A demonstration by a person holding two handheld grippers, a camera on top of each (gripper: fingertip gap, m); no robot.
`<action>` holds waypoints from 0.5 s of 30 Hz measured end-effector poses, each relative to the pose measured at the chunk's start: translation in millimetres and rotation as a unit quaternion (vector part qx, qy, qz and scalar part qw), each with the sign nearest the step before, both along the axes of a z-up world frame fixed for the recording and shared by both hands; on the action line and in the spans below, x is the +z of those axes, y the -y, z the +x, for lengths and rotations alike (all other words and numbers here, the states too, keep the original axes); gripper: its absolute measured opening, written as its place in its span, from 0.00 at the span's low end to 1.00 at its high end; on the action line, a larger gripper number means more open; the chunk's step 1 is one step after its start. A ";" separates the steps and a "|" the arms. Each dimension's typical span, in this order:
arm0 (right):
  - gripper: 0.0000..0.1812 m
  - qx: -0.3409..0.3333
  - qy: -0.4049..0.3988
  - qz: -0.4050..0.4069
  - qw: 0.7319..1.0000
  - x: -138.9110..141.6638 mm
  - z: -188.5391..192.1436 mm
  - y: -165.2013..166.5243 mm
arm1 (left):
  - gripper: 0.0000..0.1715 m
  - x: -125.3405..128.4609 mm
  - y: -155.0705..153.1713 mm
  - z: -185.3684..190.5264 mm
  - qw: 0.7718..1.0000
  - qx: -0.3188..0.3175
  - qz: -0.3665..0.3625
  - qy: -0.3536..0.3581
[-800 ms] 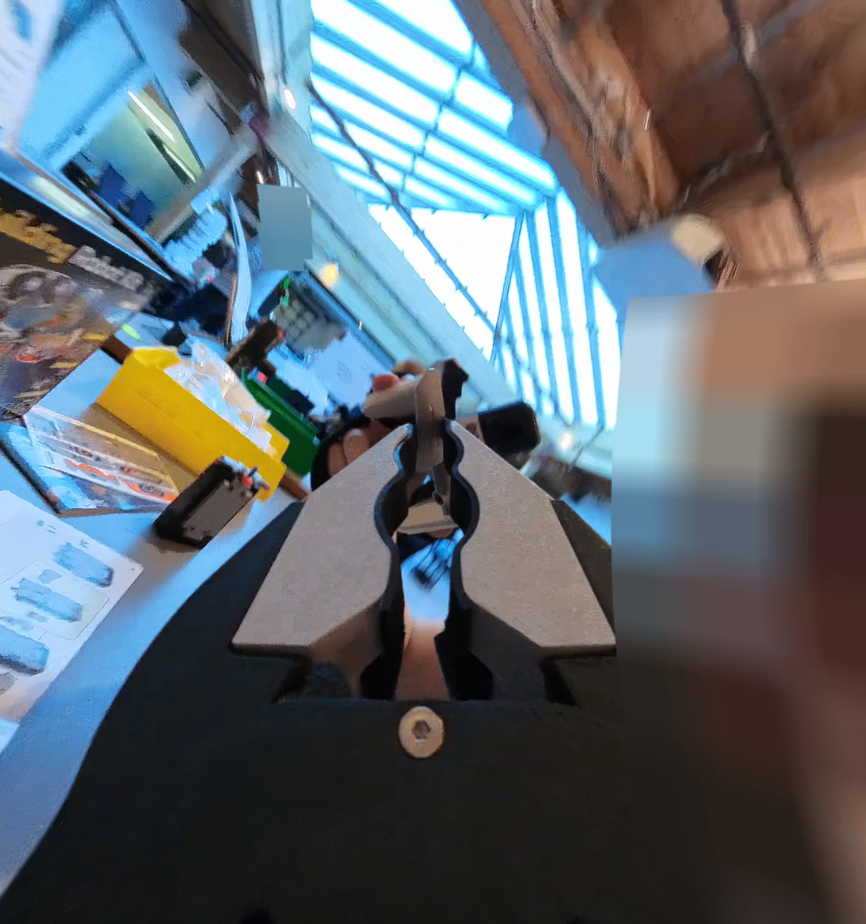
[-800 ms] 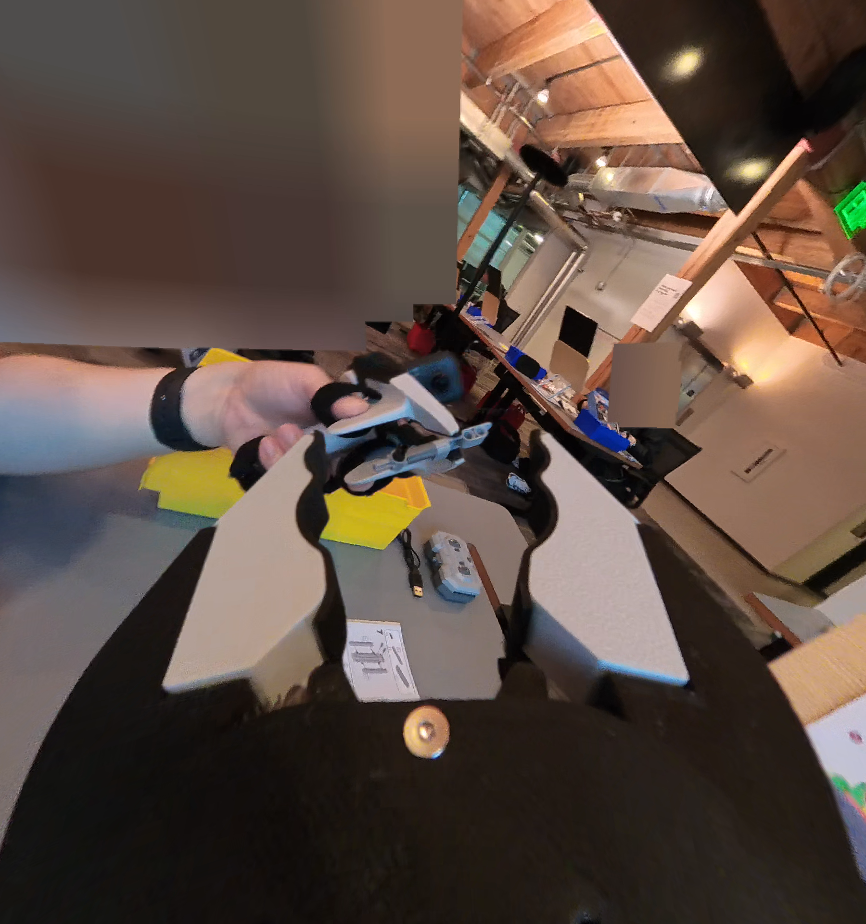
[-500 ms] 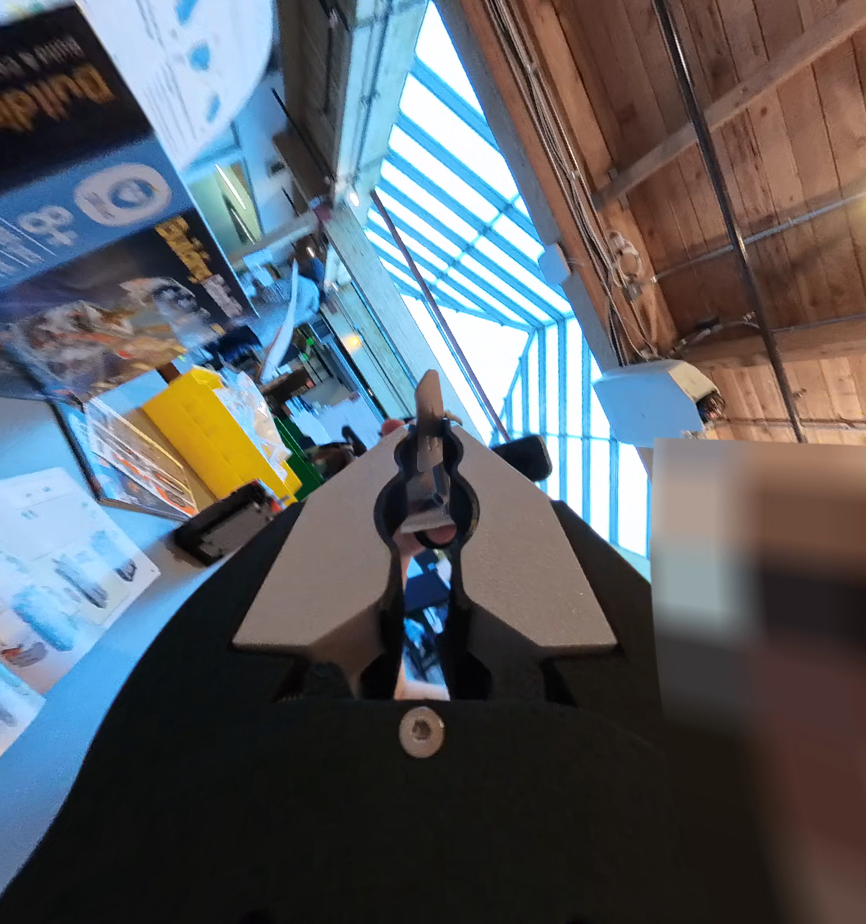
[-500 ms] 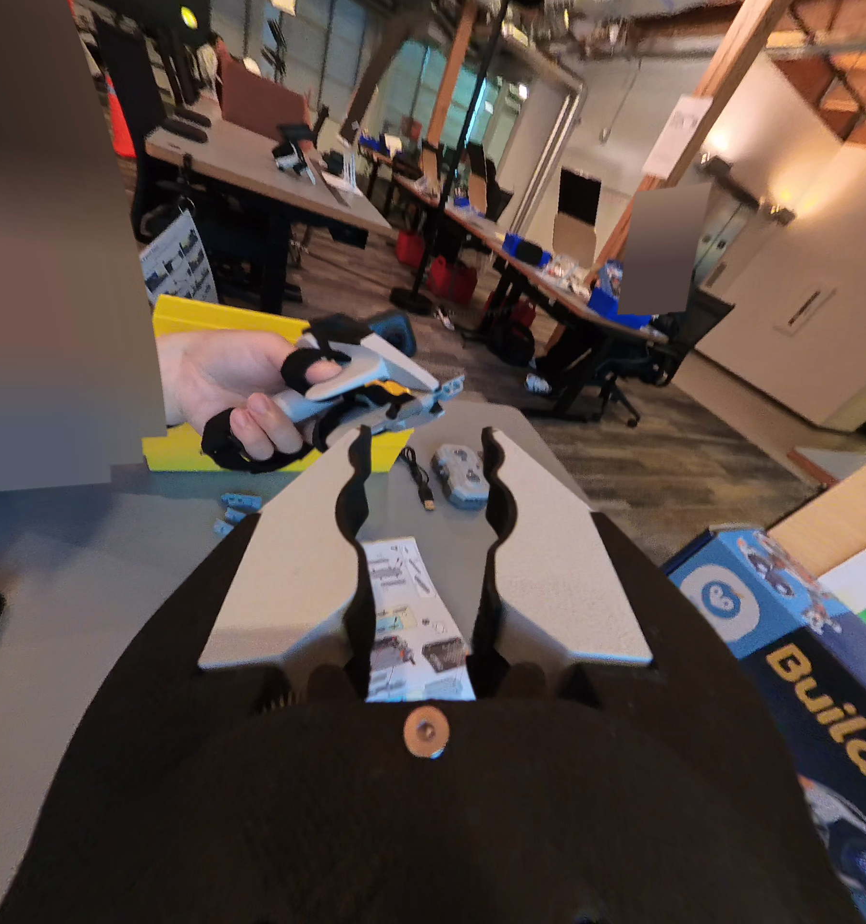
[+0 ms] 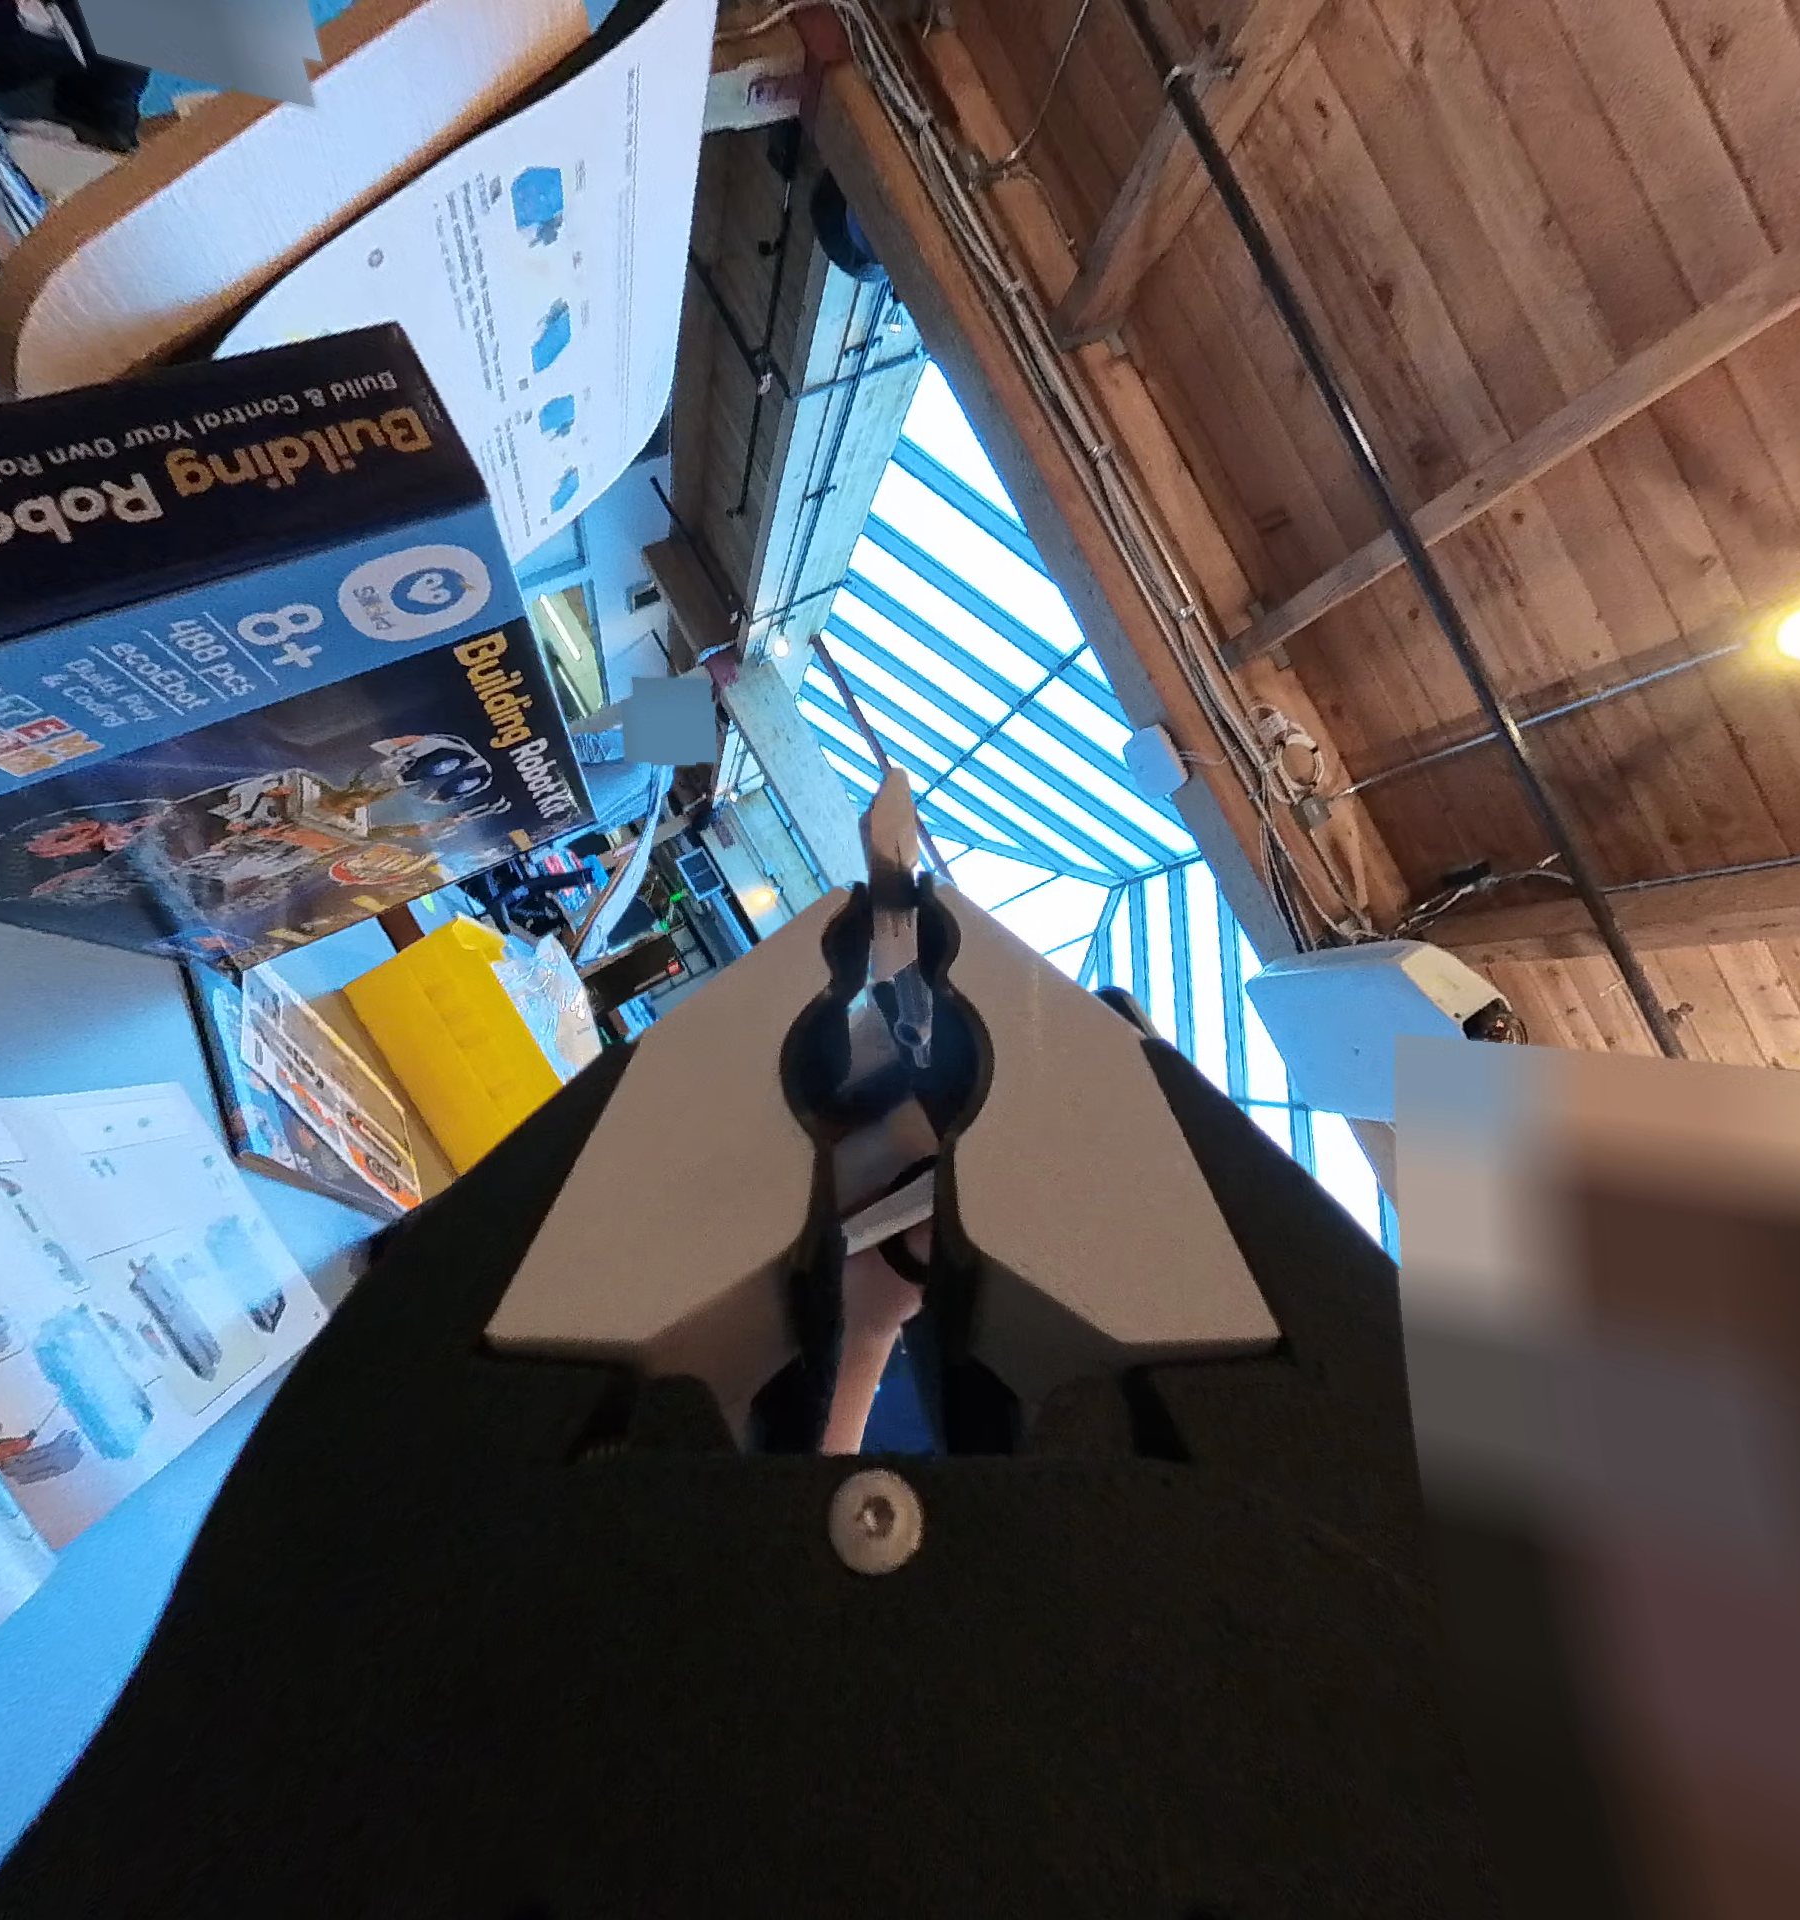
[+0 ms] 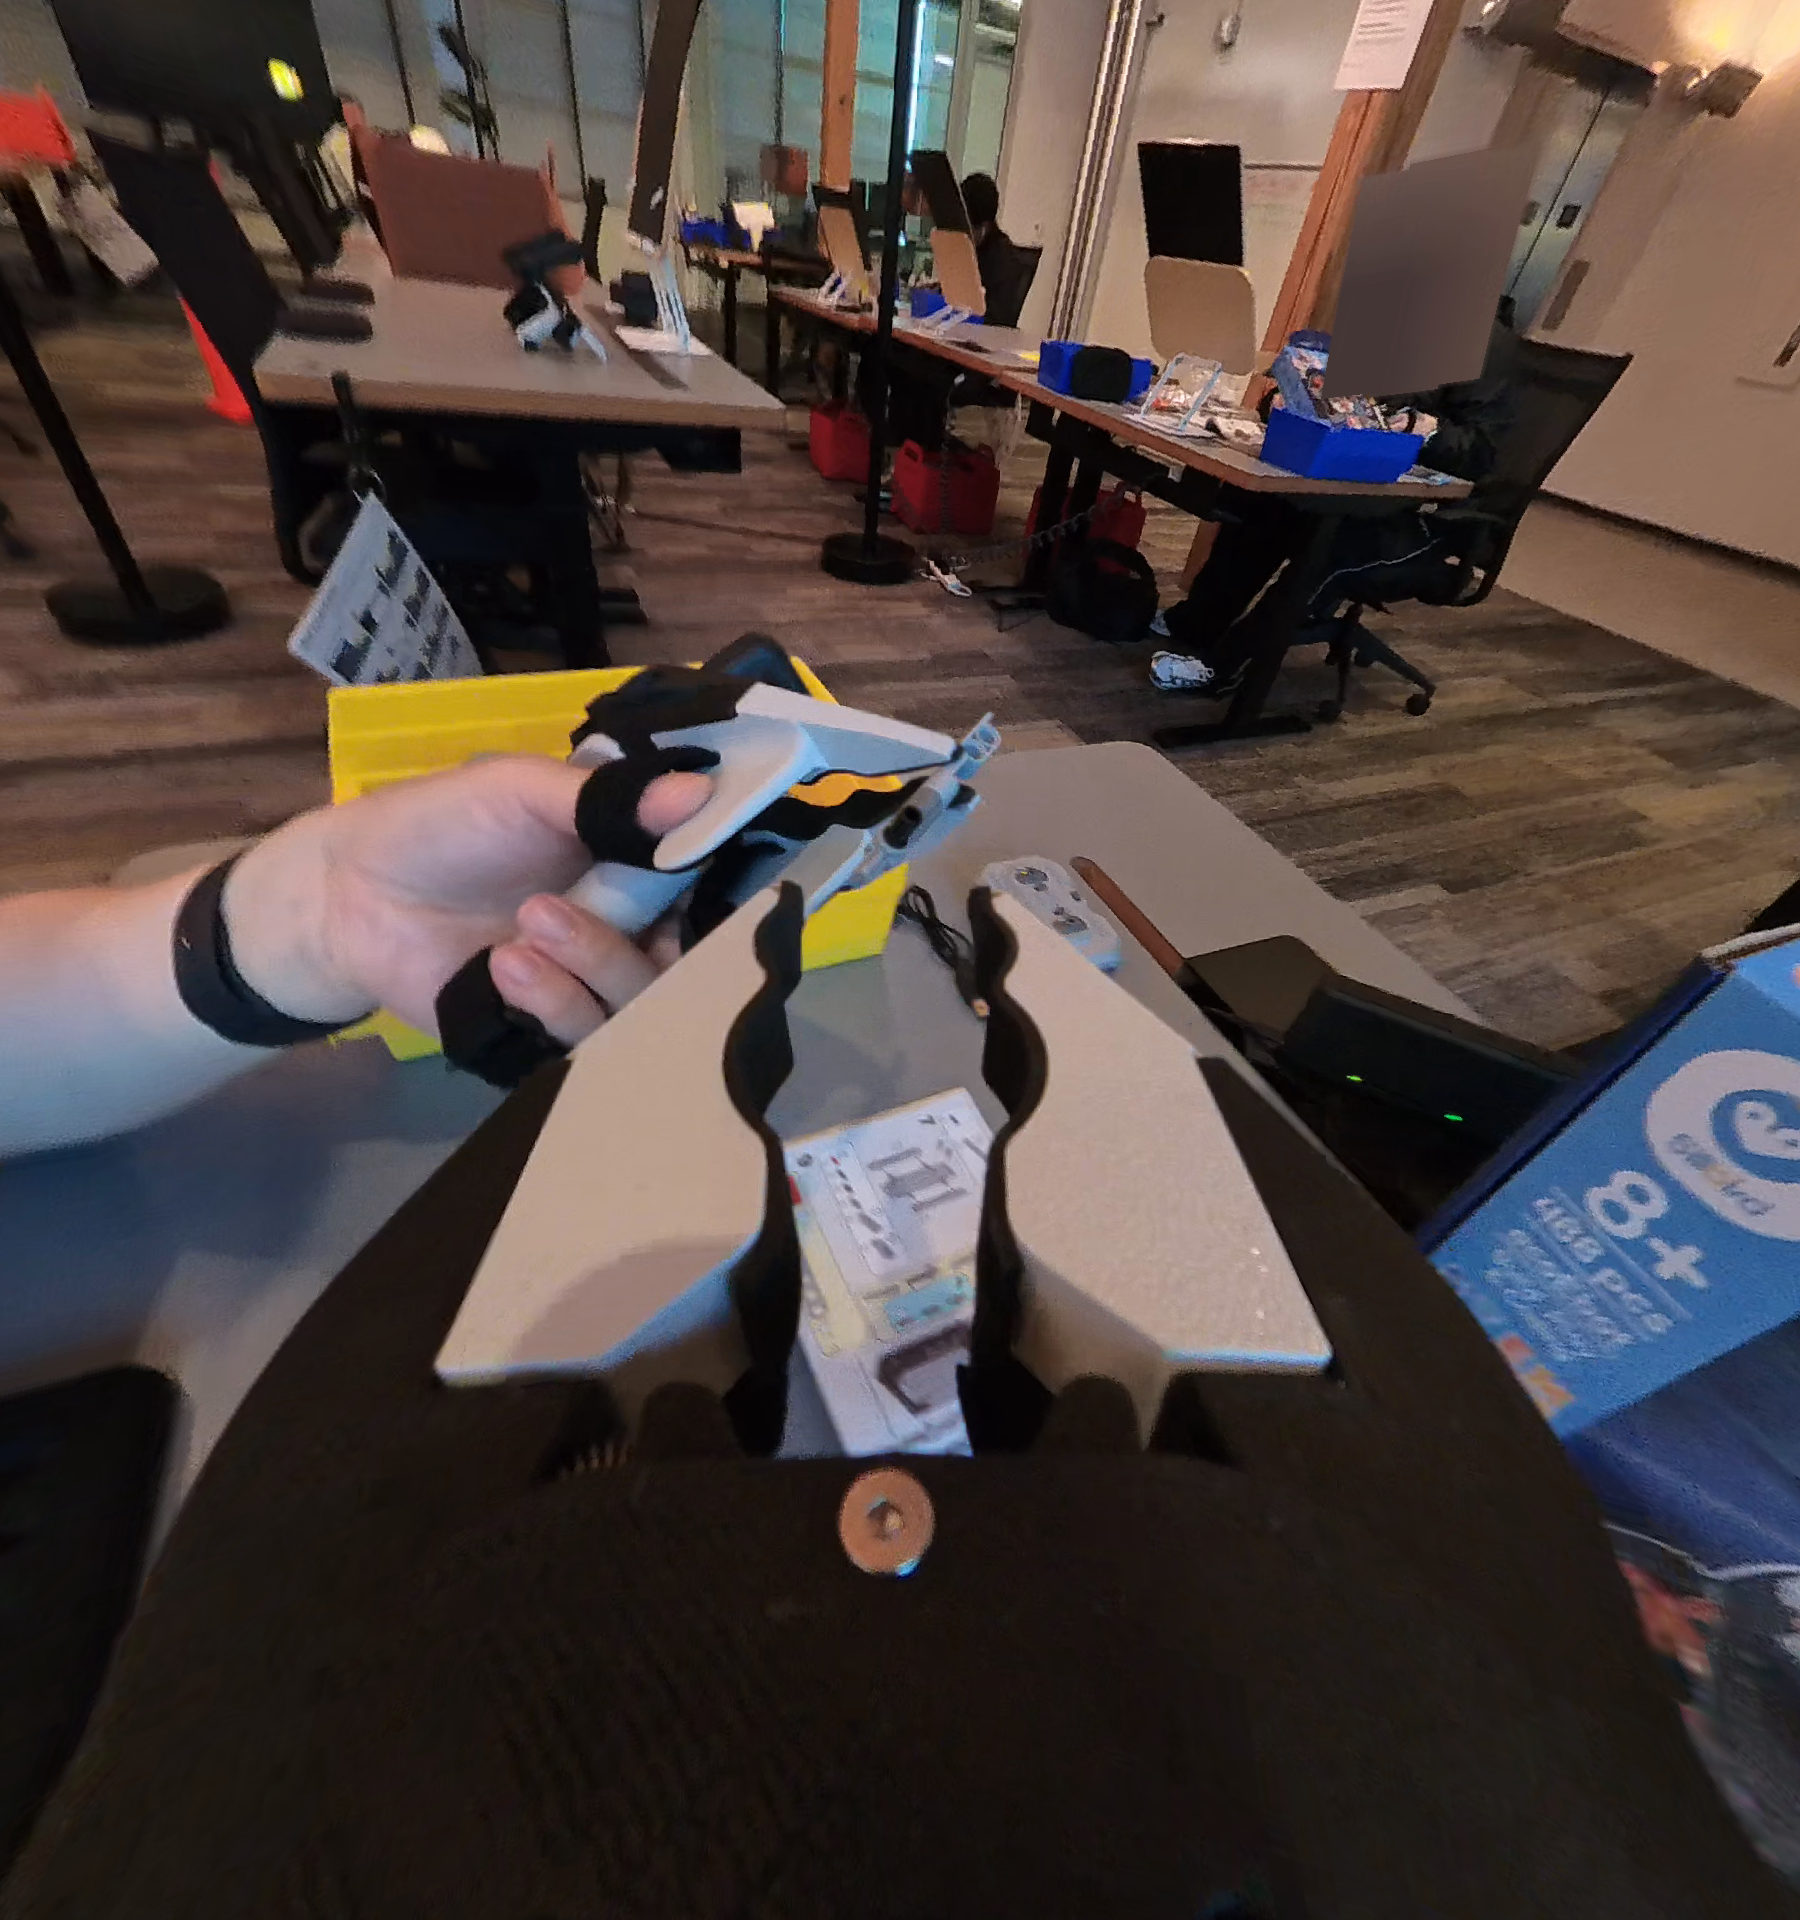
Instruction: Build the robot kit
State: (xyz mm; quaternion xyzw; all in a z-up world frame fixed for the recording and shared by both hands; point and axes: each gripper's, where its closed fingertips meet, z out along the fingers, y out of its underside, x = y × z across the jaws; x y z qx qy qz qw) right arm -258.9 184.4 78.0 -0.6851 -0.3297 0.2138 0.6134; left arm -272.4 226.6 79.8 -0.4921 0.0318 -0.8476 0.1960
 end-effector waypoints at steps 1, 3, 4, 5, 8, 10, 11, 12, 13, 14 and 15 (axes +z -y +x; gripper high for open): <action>0.17 0.002 -0.010 -0.007 1.000 -2.1 -3.9 -1.3 | 0.03 -0.3 -1.6 -1.1 1.000 0.006 -0.004 0.003; 0.16 -0.013 -0.005 -0.008 1.000 -9.5 -7.8 -7.7 | 0.00 -1.1 -3.7 -2.6 1.000 0.014 -0.008 0.009; 0.15 -0.024 0.000 0.001 1.000 -11.7 -8.2 -11.3 | 0.00 -1.9 -4.5 -2.7 1.000 0.017 -0.012 0.011; 0.14 -0.040 -0.001 0.014 0.999 -11.6 -6.9 -15.0 | 0.00 -1.6 -4.5 -2.7 1.000 0.016 -0.016 0.017; 0.13 -0.063 -0.028 0.017 0.997 -12.4 -5.3 -21.4 | 0.00 -1.6 -0.7 0.7 0.999 0.001 -0.018 0.027; 0.13 -0.050 -0.057 -0.010 0.997 -14.8 -7.5 -21.5 | 0.00 0.1 -0.6 0.5 0.999 0.012 -0.006 0.032; 0.13 -0.038 -0.079 -0.031 0.996 -14.8 -8.7 -20.5 | 0.00 1.0 -0.6 0.2 0.999 0.020 0.001 0.034; 0.13 -0.026 -0.107 -0.050 0.993 -13.2 -9.3 -19.4 | 0.00 2.4 0.2 0.1 0.999 0.024 0.010 0.036; 0.13 -0.011 -0.140 -0.068 0.988 -10.3 -9.5 -18.0 | 0.00 3.9 1.5 0.2 0.999 0.027 0.020 0.037; 0.13 0.005 -0.174 -0.085 0.981 -6.9 -9.5 -16.3 | 0.00 6.2 2.5 -0.4 0.998 0.032 0.031 0.041; 0.12 0.013 -0.205 -0.104 0.973 -4.7 -7.7 -16.4 | 0.00 9.3 3.4 -1.7 0.997 0.041 0.043 0.046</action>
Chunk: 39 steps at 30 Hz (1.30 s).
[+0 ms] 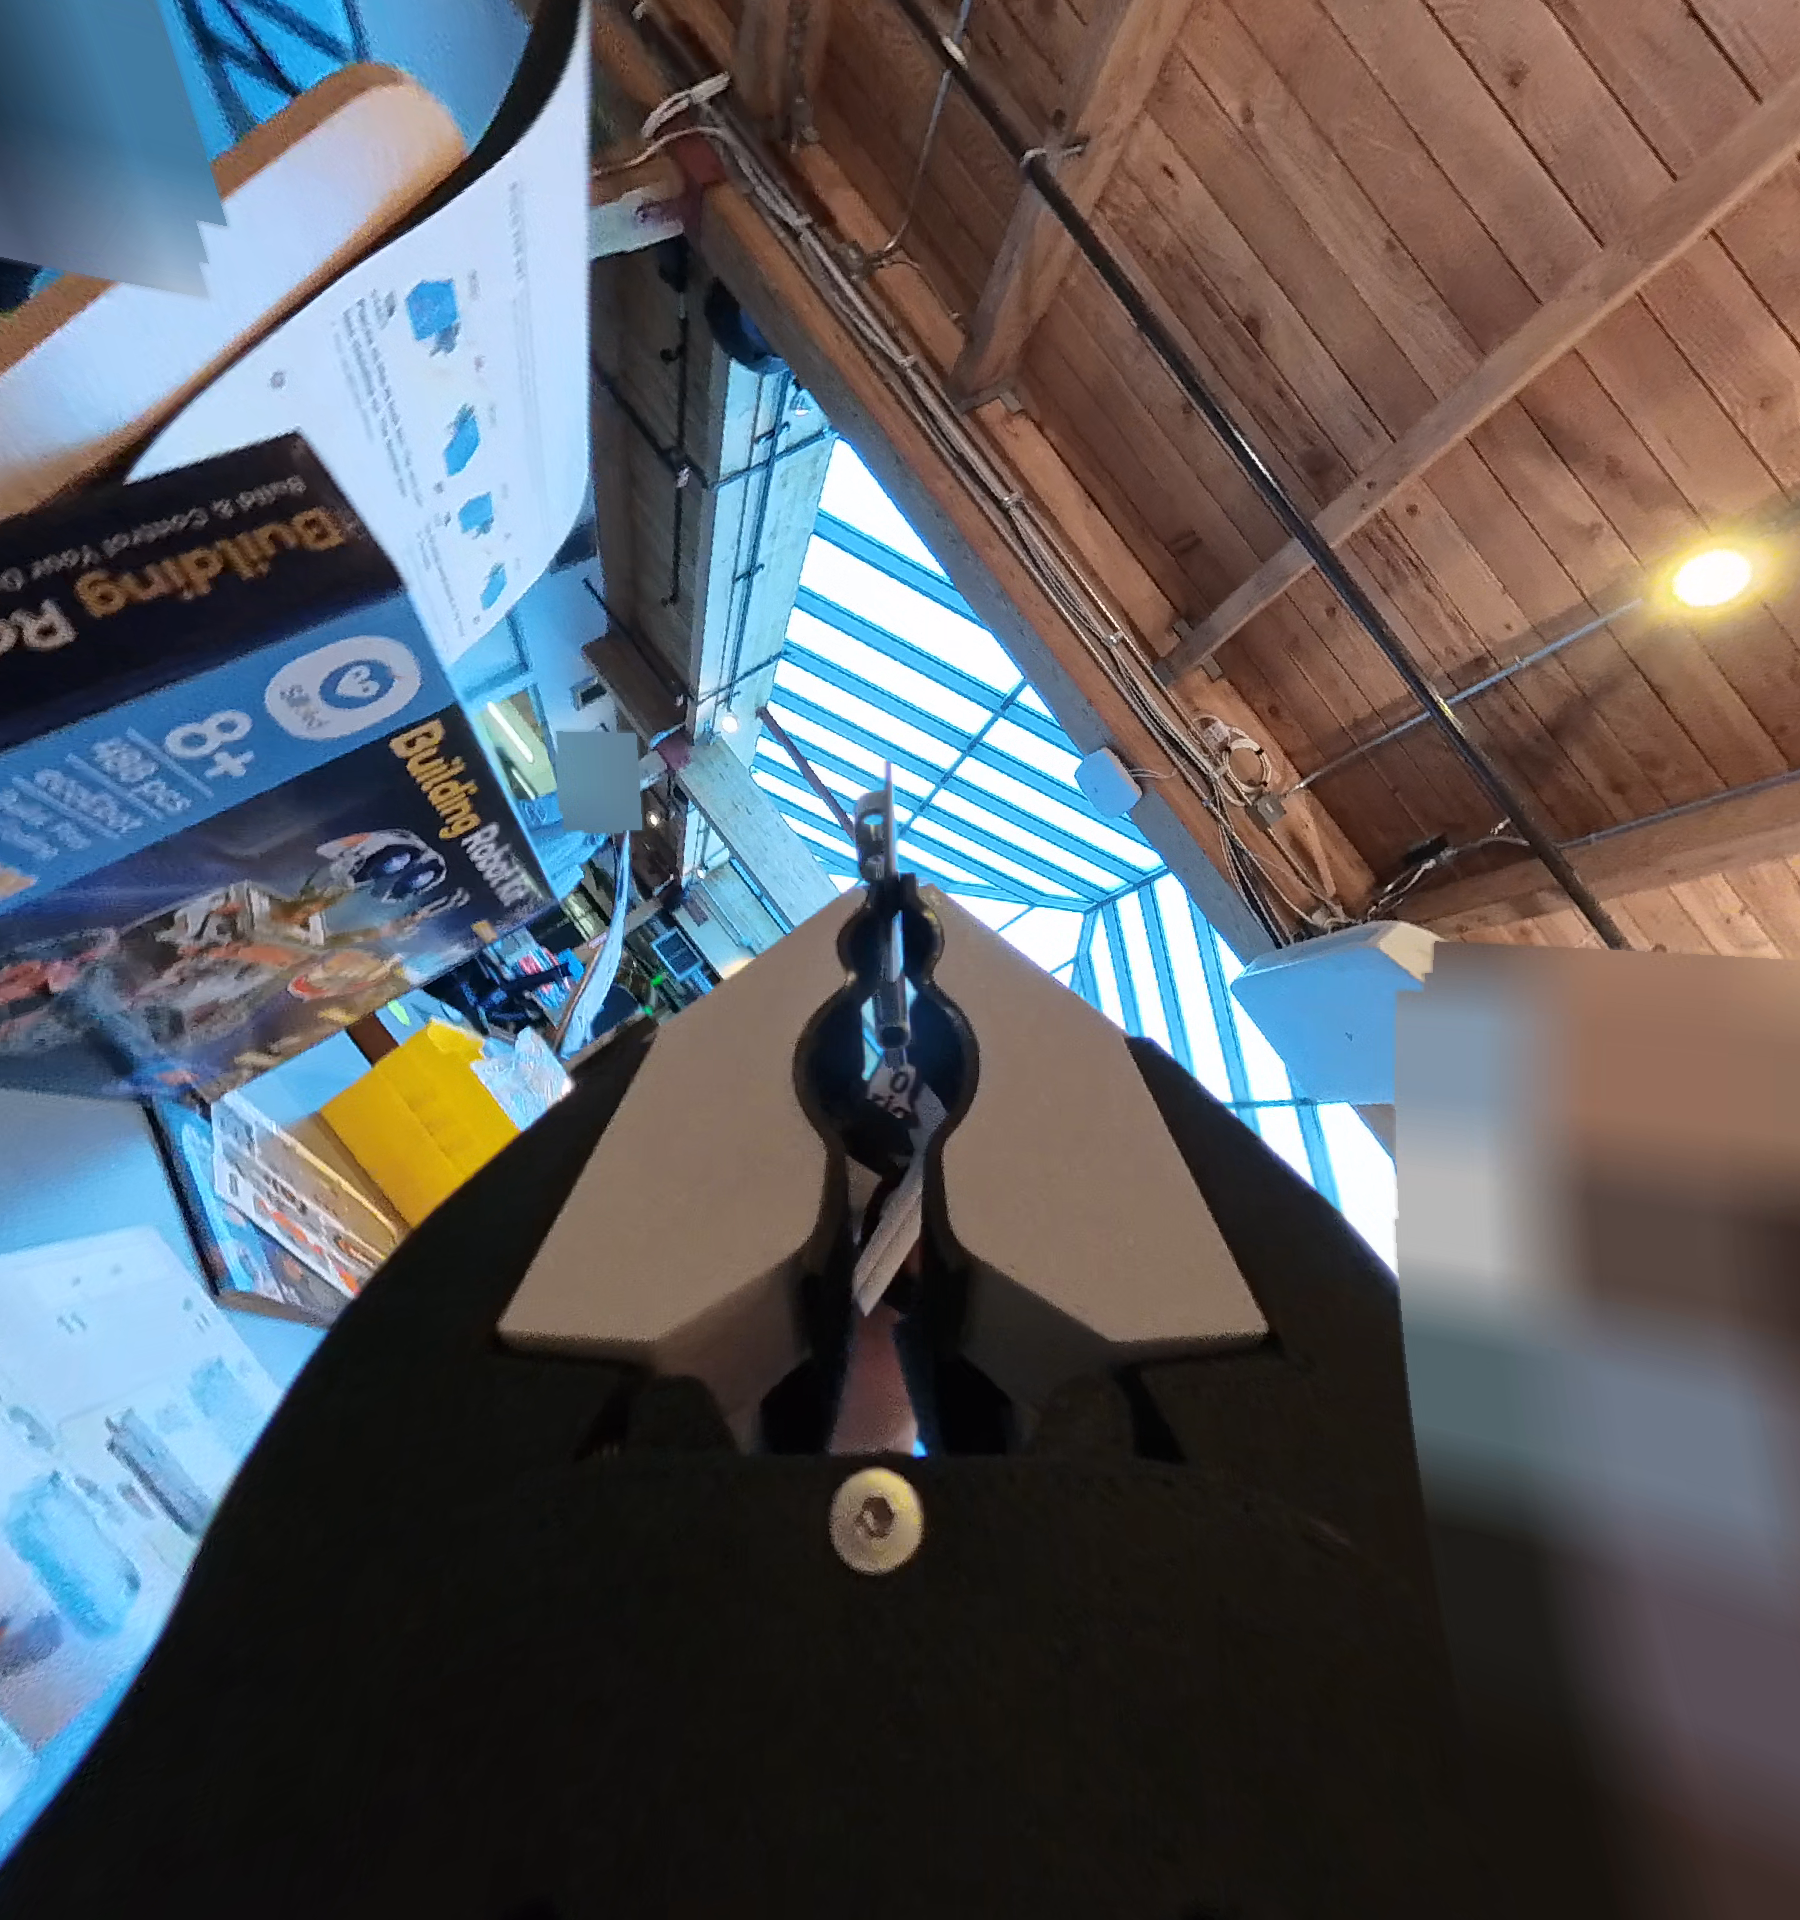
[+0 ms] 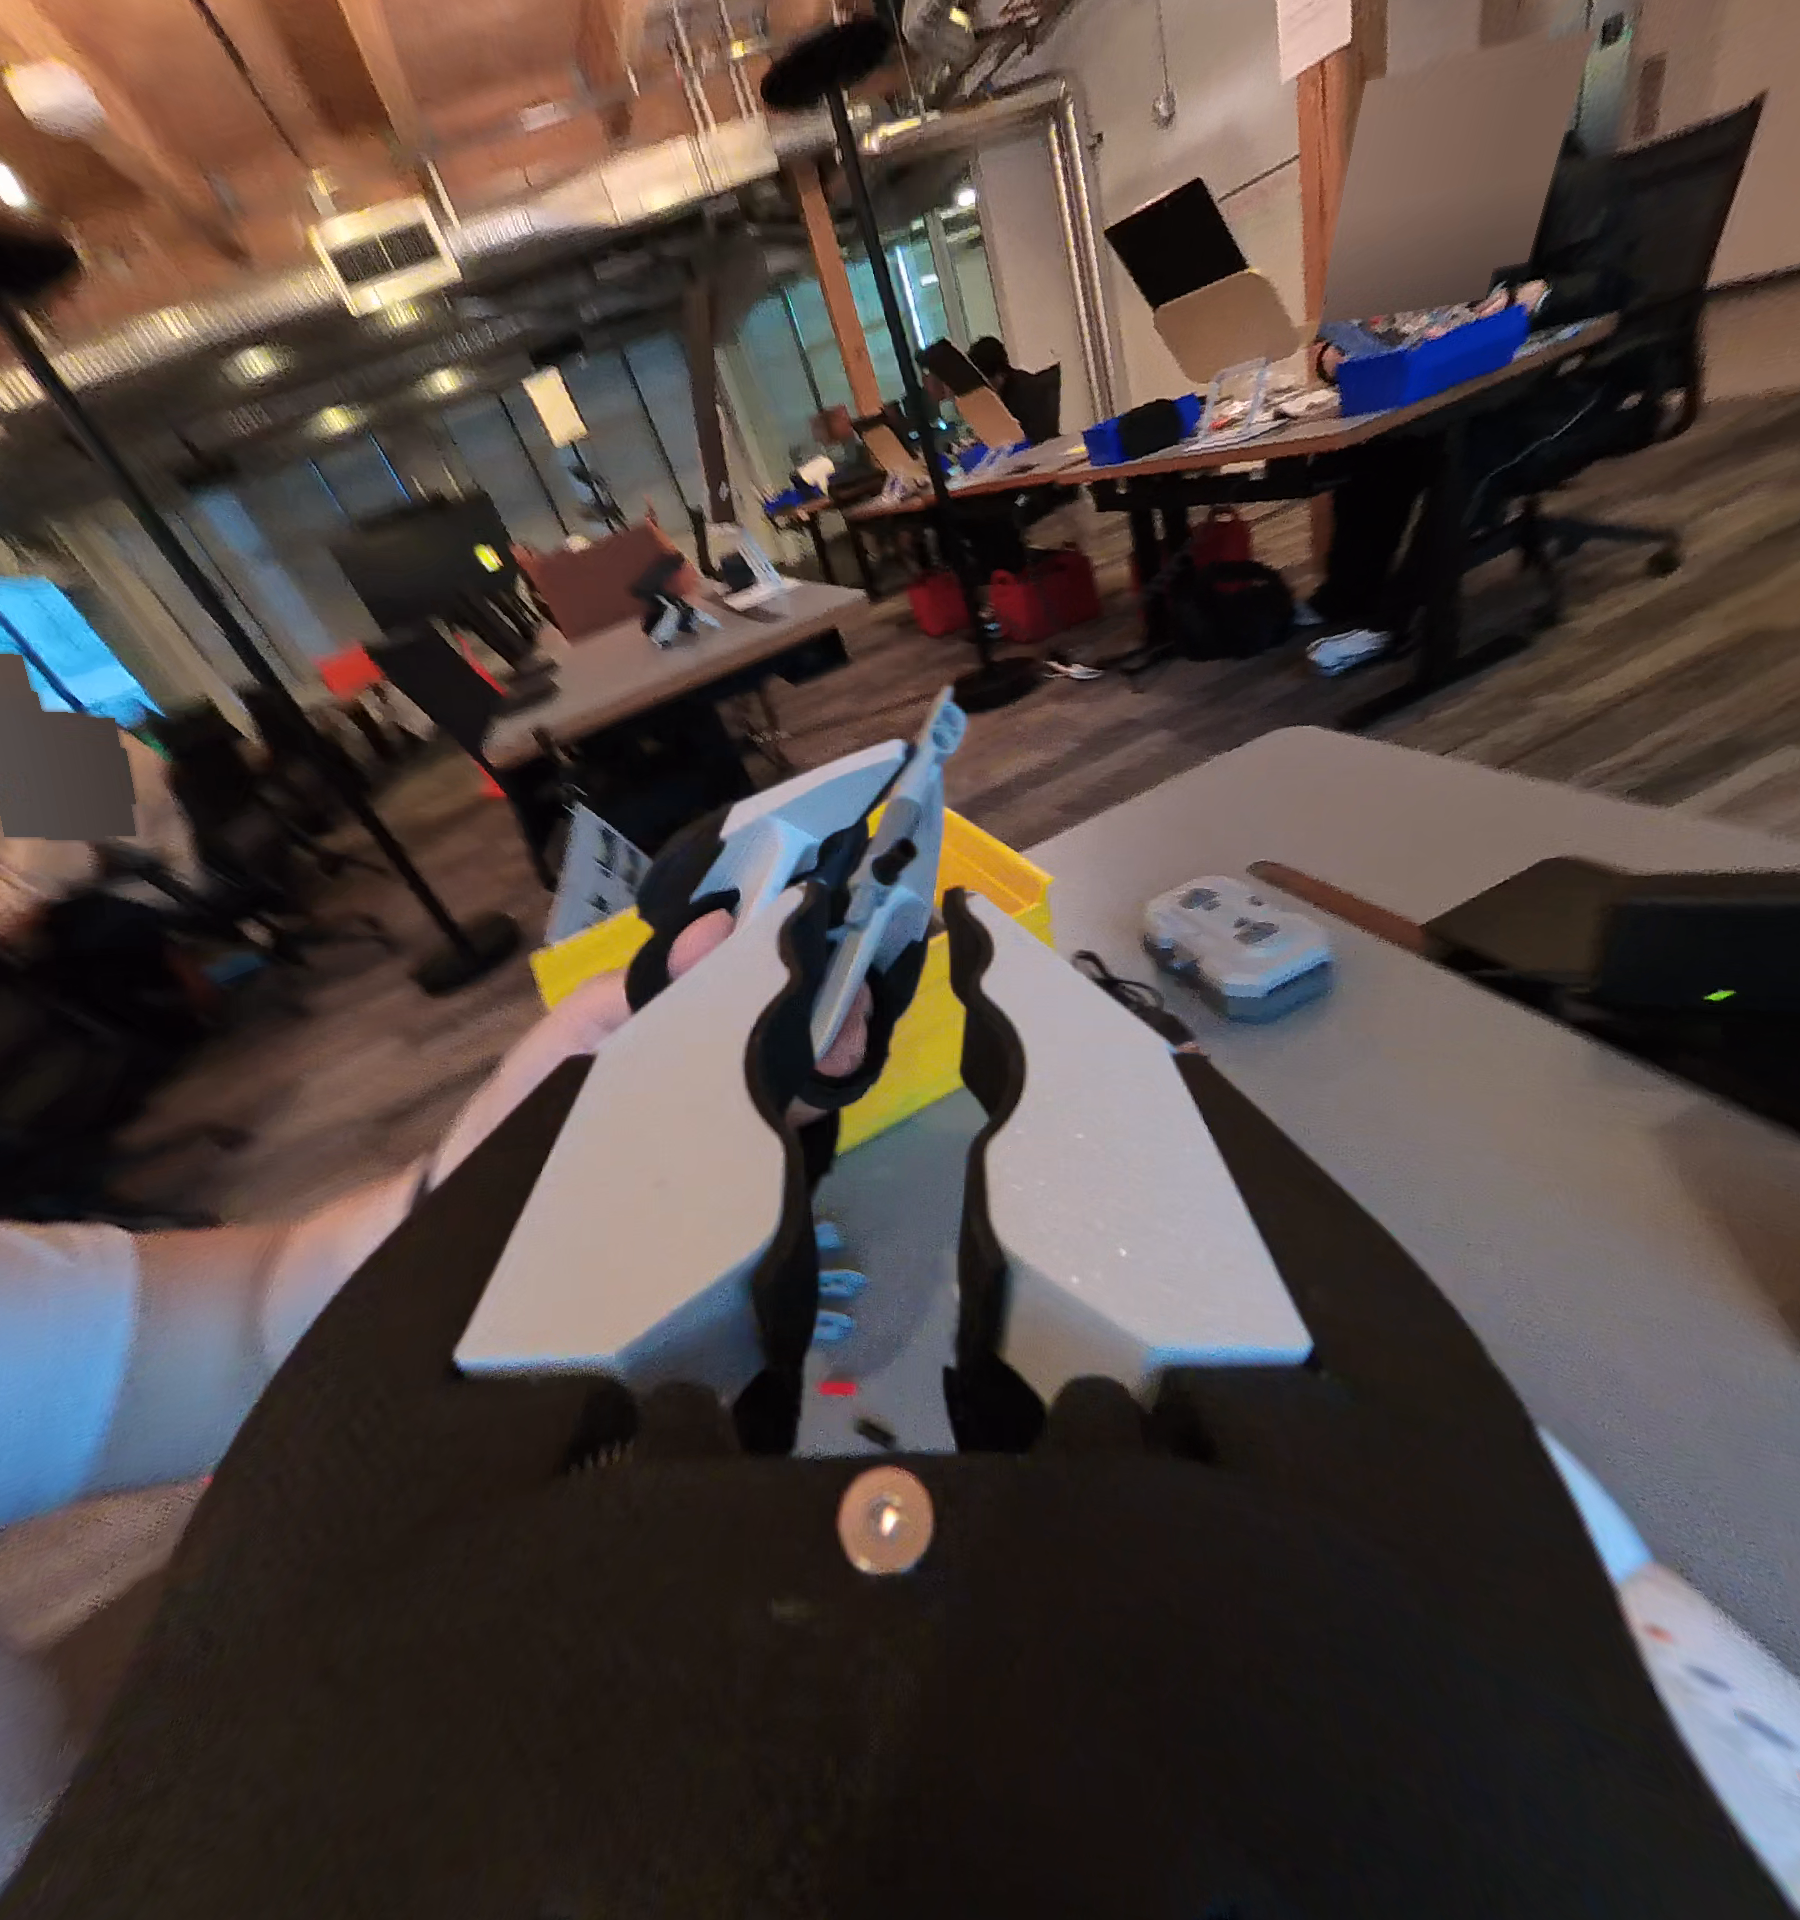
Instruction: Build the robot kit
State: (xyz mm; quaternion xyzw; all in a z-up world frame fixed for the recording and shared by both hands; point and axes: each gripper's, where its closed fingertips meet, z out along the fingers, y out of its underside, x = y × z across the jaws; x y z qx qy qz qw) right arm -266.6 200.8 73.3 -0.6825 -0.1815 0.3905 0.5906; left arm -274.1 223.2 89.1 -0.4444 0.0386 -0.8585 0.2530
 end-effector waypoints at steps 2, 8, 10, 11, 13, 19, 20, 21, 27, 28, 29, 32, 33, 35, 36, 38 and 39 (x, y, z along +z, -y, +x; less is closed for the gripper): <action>0.09 0.014 -0.044 -0.023 0.999 2.1 3.6 -0.4 | 0.00 4.4 3.3 -0.3 1.000 0.016 0.026 -0.002; 0.04 0.092 -0.161 -0.062 0.981 19.1 2.4 10.8 | 0.00 23.1 21.5 -3.2 0.986 0.080 0.148 -0.017; 0.04 0.122 -0.184 -0.072 0.973 23.8 1.2 16.0 | 0.00 29.1 29.1 -4.5 0.974 0.107 0.199 -0.026; 0.03 0.138 -0.191 -0.068 0.969 27.2 0.4 19.6 | 0.00 32.2 32.9 -4.9 0.967 0.119 0.223 -0.030; 0.03 0.166 -0.186 -0.049 0.967 33.0 -1.7 27.7 | 0.00 39.3 42.2 -6.3 0.956 0.130 0.263 -0.029; 0.03 0.212 -0.079 0.049 0.973 45.0 7.0 55.9 | 0.24 60.5 76.9 -5.1 0.946 0.033 0.320 -0.041; 0.03 0.202 -0.044 0.054 0.977 42.2 12.3 57.1 | 0.26 64.5 82.9 -7.3 0.946 0.002 0.322 -0.042; 0.03 0.166 -0.006 0.033 0.986 34.5 21.5 49.6 | 0.28 67.6 87.3 -10.5 0.942 -0.015 0.332 -0.047; 0.03 0.089 0.181 -0.079 0.976 -12.3 46.7 49.8 | 0.30 19.7 81.9 -2.2 0.749 0.113 0.581 -0.298; 0.03 0.087 0.215 -0.079 0.970 -18.0 46.3 52.5 | 0.28 6.7 83.3 0.2 0.709 0.112 0.613 -0.331; 0.03 0.092 0.247 -0.080 0.961 -24.0 44.3 57.2 | 0.26 -5.6 86.5 3.1 0.679 0.101 0.635 -0.355; 0.03 0.081 0.328 -0.097 0.936 -42.2 44.5 63.0 | 0.20 -34.3 99.6 15.2 0.648 0.048 0.656 -0.385; 0.03 0.075 0.343 -0.100 0.931 -45.4 44.1 62.9 | 0.19 -41.8 102.8 19.4 0.644 0.032 0.657 -0.390; 0.03 0.078 0.346 -0.115 0.928 -49.7 39.5 65.2 | 0.18 -51.2 102.5 26.8 0.631 0.032 0.664 -0.400; 0.03 0.080 0.341 -0.123 0.929 -50.7 37.1 65.7 | 0.16 -54.8 98.8 29.5 0.617 0.044 0.669 -0.411; 0.03 0.072 0.325 -0.139 0.933 -51.5 34.8 63.1 | 0.16 -62.9 90.3 32.0 0.572 0.070 0.687 -0.442; 0.03 0.068 0.317 -0.151 0.934 -52.6 34.8 61.7 | 0.17 -66.9 90.2 32.3 0.551 0.073 0.699 -0.449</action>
